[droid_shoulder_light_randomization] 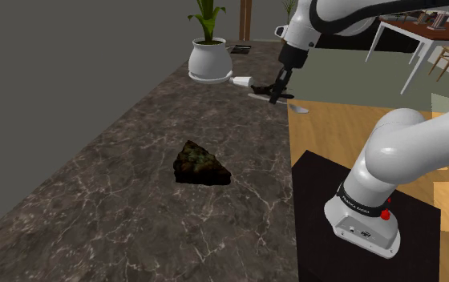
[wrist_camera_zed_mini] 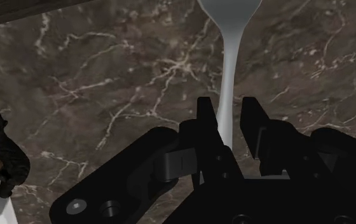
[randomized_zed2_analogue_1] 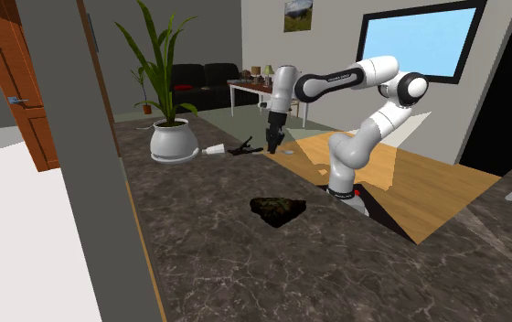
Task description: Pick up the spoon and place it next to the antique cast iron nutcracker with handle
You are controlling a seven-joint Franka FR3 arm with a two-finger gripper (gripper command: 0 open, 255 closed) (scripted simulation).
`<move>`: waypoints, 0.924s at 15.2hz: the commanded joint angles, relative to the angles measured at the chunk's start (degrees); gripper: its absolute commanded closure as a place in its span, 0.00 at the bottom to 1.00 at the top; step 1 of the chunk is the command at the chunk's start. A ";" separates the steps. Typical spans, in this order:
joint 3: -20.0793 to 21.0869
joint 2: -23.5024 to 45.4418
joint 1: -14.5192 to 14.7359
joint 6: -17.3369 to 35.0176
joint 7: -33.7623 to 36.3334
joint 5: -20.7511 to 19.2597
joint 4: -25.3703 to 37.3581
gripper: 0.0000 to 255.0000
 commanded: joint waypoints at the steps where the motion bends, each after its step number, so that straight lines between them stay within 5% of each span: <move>1: -0.12 0.05 -0.04 1.56 -0.32 0.02 -1.51 1.00; 14: -0.56 1.52 0.08 9.20 -1.66 0.37 -7.76 1.00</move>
